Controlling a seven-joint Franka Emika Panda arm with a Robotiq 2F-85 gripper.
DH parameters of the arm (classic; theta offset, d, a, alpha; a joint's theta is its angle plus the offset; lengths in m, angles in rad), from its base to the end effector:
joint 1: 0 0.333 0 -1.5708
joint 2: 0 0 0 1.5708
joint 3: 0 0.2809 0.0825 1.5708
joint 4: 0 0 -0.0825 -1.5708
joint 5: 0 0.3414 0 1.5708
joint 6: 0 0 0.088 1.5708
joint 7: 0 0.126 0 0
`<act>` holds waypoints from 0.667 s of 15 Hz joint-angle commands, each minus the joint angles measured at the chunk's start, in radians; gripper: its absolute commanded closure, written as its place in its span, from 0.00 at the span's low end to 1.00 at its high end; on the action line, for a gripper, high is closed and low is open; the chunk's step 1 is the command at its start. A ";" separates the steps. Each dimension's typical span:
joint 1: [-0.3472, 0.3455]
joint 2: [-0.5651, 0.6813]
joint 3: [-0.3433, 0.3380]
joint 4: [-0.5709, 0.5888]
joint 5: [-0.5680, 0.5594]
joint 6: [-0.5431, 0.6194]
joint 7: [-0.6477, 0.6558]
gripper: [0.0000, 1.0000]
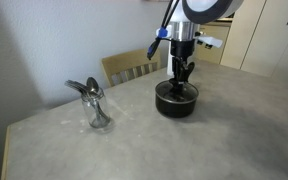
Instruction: Take the lid off the pot and put in on the table
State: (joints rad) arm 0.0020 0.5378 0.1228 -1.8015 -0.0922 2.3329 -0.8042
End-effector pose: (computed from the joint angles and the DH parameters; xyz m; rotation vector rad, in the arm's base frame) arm 0.6013 0.0687 0.2296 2.7723 1.4709 -0.0036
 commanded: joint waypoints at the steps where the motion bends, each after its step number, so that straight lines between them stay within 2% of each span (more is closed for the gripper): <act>1: 0.001 -0.061 -0.005 -0.046 -0.023 -0.010 0.027 0.85; 10: -0.002 -0.138 -0.009 -0.074 -0.027 -0.015 0.038 0.85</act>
State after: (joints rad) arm 0.0023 0.4645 0.1219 -1.8290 -0.1006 2.3270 -0.7875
